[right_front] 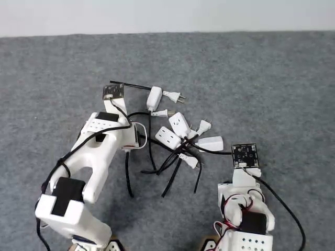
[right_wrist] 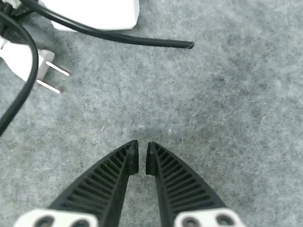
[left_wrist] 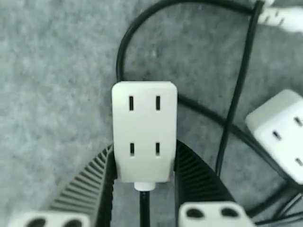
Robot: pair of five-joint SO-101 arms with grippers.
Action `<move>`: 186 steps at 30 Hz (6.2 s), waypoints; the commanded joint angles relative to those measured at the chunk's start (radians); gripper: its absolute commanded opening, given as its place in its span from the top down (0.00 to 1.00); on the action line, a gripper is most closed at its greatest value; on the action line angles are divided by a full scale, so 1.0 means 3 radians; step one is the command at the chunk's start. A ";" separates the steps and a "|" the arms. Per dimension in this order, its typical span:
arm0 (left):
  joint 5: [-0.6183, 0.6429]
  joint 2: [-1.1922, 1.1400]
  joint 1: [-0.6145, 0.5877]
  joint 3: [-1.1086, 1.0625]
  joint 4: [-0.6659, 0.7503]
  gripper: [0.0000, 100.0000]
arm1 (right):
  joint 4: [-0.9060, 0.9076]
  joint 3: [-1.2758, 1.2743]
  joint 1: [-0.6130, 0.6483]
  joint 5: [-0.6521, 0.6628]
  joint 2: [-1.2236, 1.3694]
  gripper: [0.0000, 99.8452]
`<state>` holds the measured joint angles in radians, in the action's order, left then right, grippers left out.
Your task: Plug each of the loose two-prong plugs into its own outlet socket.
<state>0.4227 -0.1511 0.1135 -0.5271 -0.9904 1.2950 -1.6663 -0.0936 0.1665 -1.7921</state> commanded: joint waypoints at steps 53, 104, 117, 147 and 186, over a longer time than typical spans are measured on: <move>-0.0685 0.0921 -0.1008 0.0376 -0.0772 0.75 | -0.0008 -0.0056 -0.0028 -0.0015 -0.0033 0.96; -0.0435 -0.0297 -0.0041 0.0887 -0.0281 0.99 | -0.0008 -0.0056 -0.0038 -0.0010 -0.0033 0.96; -0.0445 -0.0435 -0.0066 0.1138 -0.0292 0.99 | -0.0008 -0.0056 -0.0038 -0.0010 -0.0033 0.96; -0.0619 0.0568 -0.0747 -0.0090 -0.0194 0.99 | -0.0008 -0.0056 -0.0028 -0.0010 -0.0033 0.96; -0.0179 0.0148 0.0133 0.0309 0.0292 0.99 | -0.0003 -0.0056 -0.0033 -0.0010 -0.0033 0.96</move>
<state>0.3613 -0.1204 0.1181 -0.4488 -0.9413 1.2950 -1.6663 -0.0936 0.1665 -1.7921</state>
